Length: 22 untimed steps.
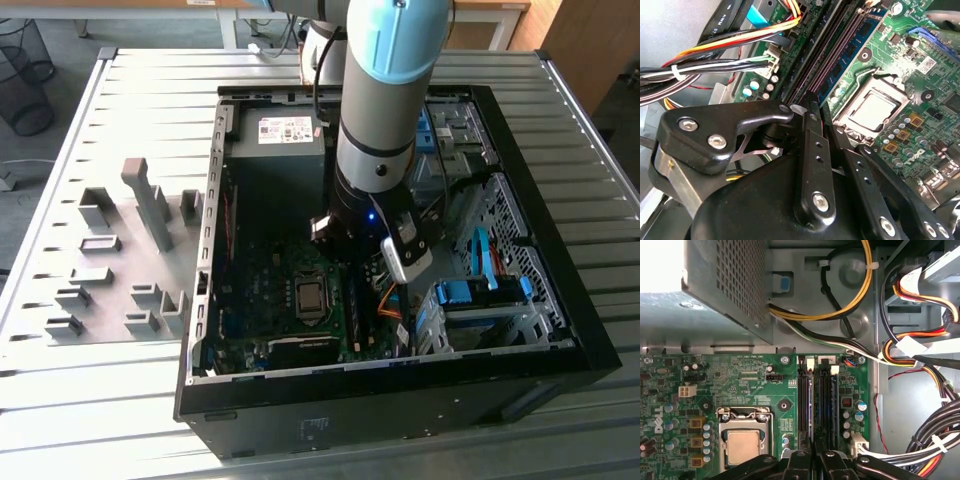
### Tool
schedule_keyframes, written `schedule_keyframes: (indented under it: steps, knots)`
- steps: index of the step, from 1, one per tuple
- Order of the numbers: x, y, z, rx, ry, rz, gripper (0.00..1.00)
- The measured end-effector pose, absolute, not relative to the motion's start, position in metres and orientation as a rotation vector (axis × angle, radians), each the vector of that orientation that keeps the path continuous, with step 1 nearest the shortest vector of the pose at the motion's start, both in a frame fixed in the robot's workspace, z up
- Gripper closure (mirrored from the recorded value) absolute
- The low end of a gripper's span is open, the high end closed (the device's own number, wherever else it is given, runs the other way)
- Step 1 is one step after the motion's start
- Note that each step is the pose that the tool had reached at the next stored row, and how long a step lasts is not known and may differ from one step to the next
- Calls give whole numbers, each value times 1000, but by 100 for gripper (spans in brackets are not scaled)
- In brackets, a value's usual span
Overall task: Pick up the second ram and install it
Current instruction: 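Insert the second ram into the second slot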
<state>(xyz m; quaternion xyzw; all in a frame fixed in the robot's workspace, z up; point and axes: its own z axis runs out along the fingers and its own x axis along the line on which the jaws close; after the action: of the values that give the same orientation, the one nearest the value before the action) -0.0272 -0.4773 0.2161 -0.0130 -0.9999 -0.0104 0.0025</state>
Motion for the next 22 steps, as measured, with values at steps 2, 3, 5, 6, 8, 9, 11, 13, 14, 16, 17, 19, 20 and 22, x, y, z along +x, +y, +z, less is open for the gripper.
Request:
schedule_keyframes:
  steps: [2,3,5,6,8,9,11,13,14,16,17,19,20,22]
  knots:
    - [-27,-477,215,-41,-3136,-32,86]
    - [-27,-477,215,-41,-3136,-32,86]
    - [-27,-477,215,-41,-3136,-32,86]
    - [-27,-477,214,-41,-3136,-32,86]
    - [-27,-477,214,-41,-3136,-32,86]
    - [-27,-477,213,-41,-3136,-32,86]
    - [-27,-477,213,-41,-3136,-32,86]
    - [-27,-477,213,-41,-3136,-33,86]
    - [-27,-477,213,-41,-3136,-33,86]
    - [-27,-477,213,-41,-3136,-32,86]
    - [-27,-477,213,-41,-3136,-33,86]
    - [-27,-477,213,-41,-3136,-32,86]
    - [-27,-477,213,-41,-3136,-33,86]
    - [-27,-477,213,-41,-3136,-33,86]
